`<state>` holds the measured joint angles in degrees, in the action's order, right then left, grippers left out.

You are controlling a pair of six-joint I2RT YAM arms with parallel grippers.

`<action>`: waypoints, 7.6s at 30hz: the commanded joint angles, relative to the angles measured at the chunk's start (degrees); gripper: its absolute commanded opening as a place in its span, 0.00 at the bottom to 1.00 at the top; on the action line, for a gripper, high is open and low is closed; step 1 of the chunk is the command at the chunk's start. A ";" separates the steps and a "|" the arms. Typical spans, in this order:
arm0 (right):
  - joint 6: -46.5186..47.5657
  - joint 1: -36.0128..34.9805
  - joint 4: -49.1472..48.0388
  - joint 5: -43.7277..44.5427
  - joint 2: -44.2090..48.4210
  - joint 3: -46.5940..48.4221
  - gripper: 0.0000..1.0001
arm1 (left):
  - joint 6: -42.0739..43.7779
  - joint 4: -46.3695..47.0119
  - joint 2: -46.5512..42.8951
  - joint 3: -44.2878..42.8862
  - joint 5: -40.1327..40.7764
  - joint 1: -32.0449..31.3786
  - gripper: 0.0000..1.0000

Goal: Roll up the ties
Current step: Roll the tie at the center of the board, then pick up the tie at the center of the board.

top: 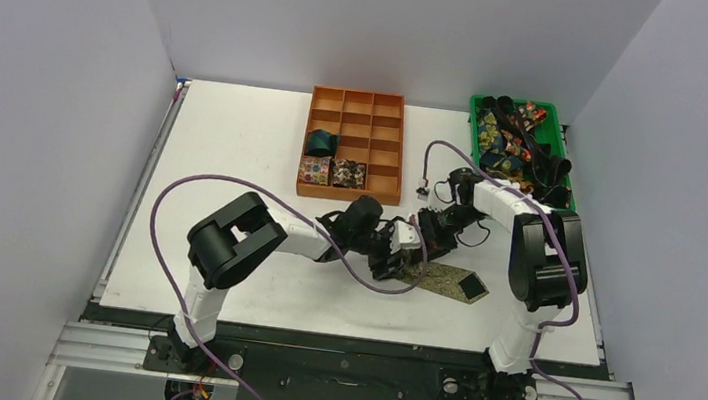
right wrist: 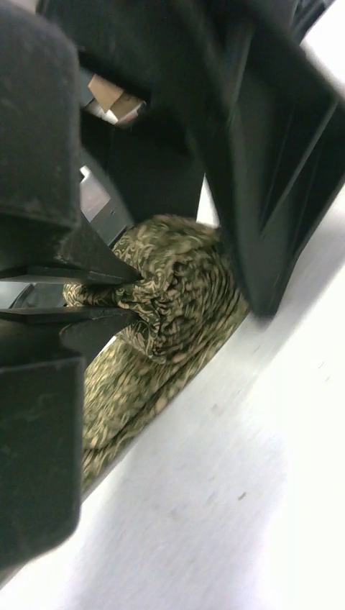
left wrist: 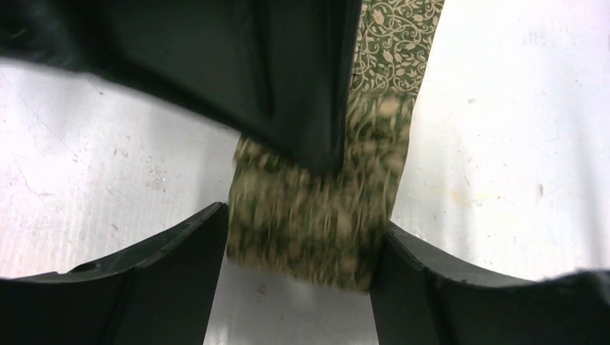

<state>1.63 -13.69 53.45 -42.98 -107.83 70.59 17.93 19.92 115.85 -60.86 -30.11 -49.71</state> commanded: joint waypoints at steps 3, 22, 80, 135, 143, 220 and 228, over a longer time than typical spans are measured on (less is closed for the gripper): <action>4.42 0.43 2.22 22.45 -0.87 -3.24 0.00 | -4.65 3.05 -4.25 4.22 -1.45 1.45 0.74; 5.42 -7.54 0.30 25.99 -11.66 8.22 0.00 | -13.40 12.27 -26.14 17.81 0.59 8.64 0.97; 3.62 -4.41 -1.86 12.86 -8.06 6.81 0.00 | -4.45 4.69 -4.98 10.94 4.37 1.15 0.35; 4.52 12.61 0.34 -2.43 -13.92 7.38 0.68 | 3.46 -16.91 6.81 -4.32 6.43 -0.39 0.11; 11.16 8.78 5.40 -15.54 -8.06 5.66 0.57 | 4.02 -17.19 7.08 -4.73 6.03 -0.13 0.11; 33.61 -2.17 22.40 5.56 6.13 25.03 0.00 | -9.54 -13.69 -36.94 16.65 -5.55 15.12 0.97; 46.72 -4.42 31.56 16.83 -4.78 52.47 0.00 | -13.98 -19.20 -47.16 19.50 -0.53 26.72 0.97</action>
<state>37.60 -16.27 79.18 -32.93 -107.68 110.65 6.50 6.39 72.58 -42.74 -33.65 -27.51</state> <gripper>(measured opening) 0.087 0.968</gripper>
